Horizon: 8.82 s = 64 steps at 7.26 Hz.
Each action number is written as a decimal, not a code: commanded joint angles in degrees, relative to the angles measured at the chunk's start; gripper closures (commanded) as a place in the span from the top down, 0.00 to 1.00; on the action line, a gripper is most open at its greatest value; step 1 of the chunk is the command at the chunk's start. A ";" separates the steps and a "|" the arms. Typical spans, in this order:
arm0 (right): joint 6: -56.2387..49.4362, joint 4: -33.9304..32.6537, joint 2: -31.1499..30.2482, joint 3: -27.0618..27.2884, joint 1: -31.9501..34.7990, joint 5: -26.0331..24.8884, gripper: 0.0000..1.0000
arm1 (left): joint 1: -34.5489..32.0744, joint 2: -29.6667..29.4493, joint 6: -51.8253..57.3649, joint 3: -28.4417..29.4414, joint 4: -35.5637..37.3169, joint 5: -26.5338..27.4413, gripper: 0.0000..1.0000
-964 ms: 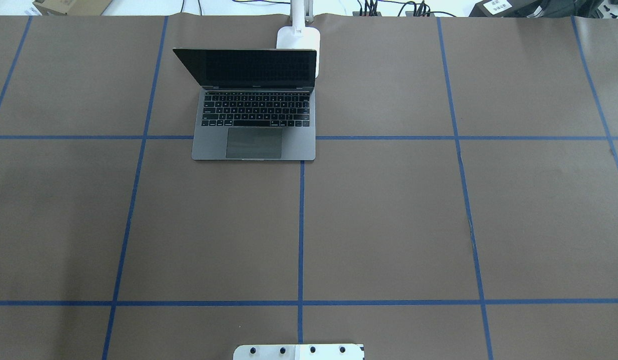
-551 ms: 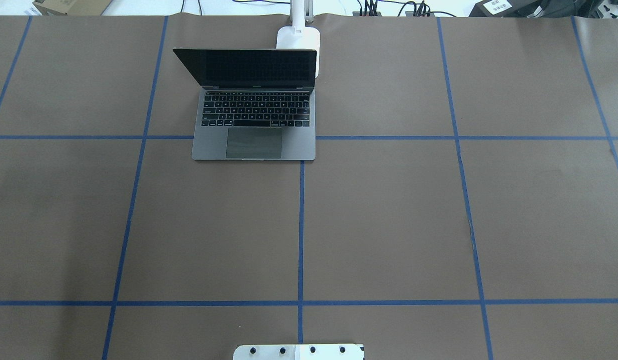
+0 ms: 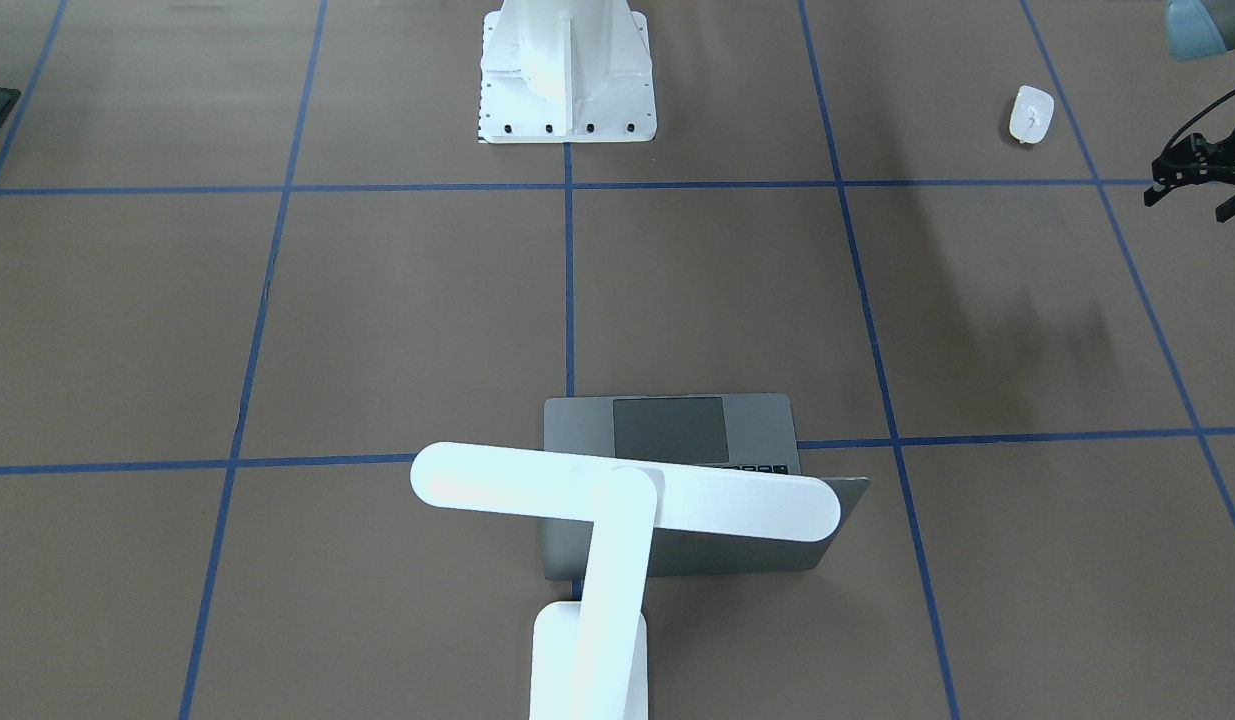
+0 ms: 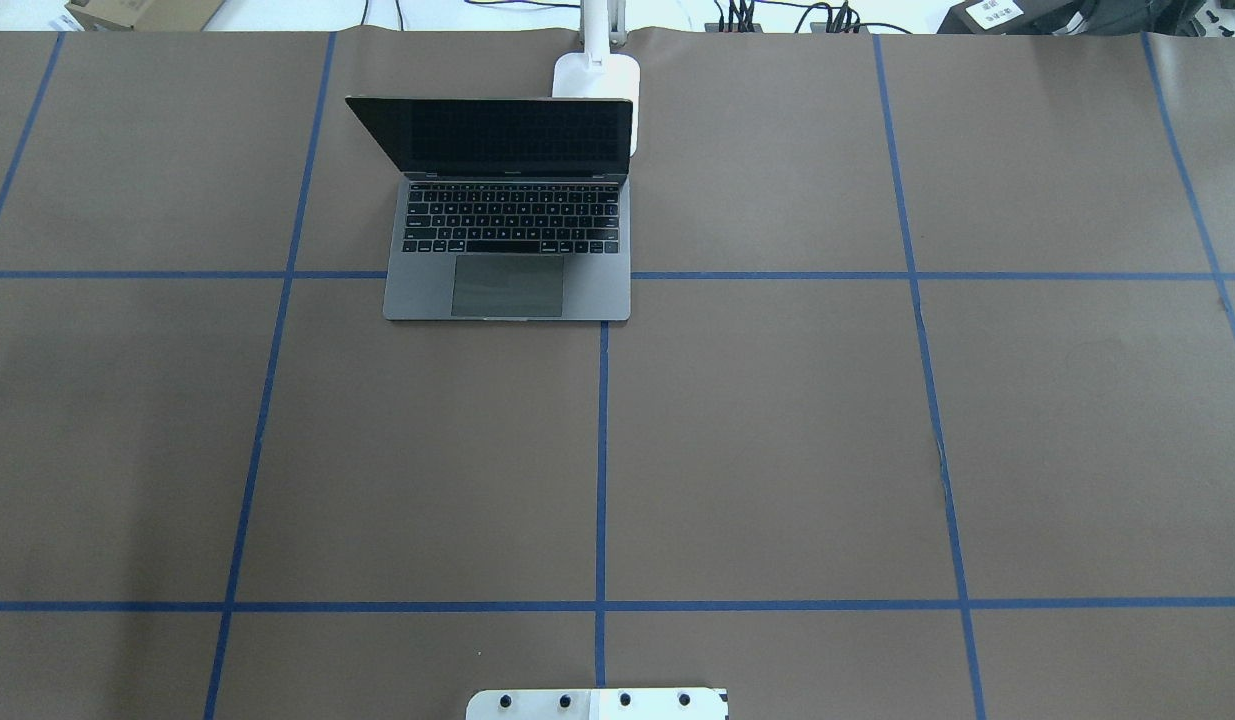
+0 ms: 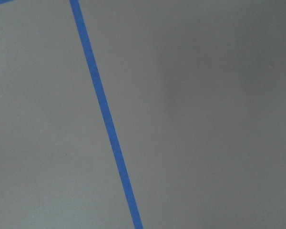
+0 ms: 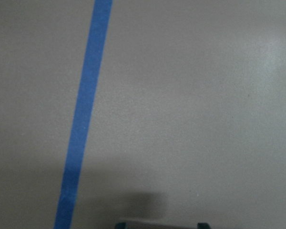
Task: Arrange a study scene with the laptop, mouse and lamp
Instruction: 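Move the right gripper toward the dark grey mouse pad off the table, then carry the dark grey mouse pad with the right gripper onto the table, then lower the mouse pad with the right gripper beside the laptop, then open the right gripper and withdraw the right arm off the table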
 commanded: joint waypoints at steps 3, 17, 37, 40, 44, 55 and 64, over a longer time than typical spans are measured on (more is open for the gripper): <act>-0.29 -0.06 0.17 2.24 -0.51 5.46 0.00 | 0.00 0.00 0.00 0.00 0.09 0.00 1.00; 33.43 -2.78 32.31 16.92 -7.87 13.47 0.00 | -0.09 -0.44 -0.53 -0.18 0.44 0.18 1.00; 60.01 19.72 58.89 -9.79 -26.44 -22.21 0.00 | -1.85 0.53 -0.61 -3.07 0.44 0.00 1.00; 59.39 19.63 58.45 -10.23 -25.65 -24.06 0.00 | -1.85 0.53 -0.61 -3.16 0.53 0.00 1.00; 62.71 20.25 60.81 -10.06 -28.71 -24.59 0.00 | -1.85 0.53 -0.61 -3.25 0.53 0.00 1.00; 85.22 20.07 70.49 -15.24 -35.14 -30.38 0.00 | -2.02 0.62 -0.61 -2.73 0.53 0.00 1.00; 46.11 20.60 62.15 -7.16 -33.39 -30.24 1.00 | -2.72 0.70 -0.70 -4.04 0.35 0.00 1.00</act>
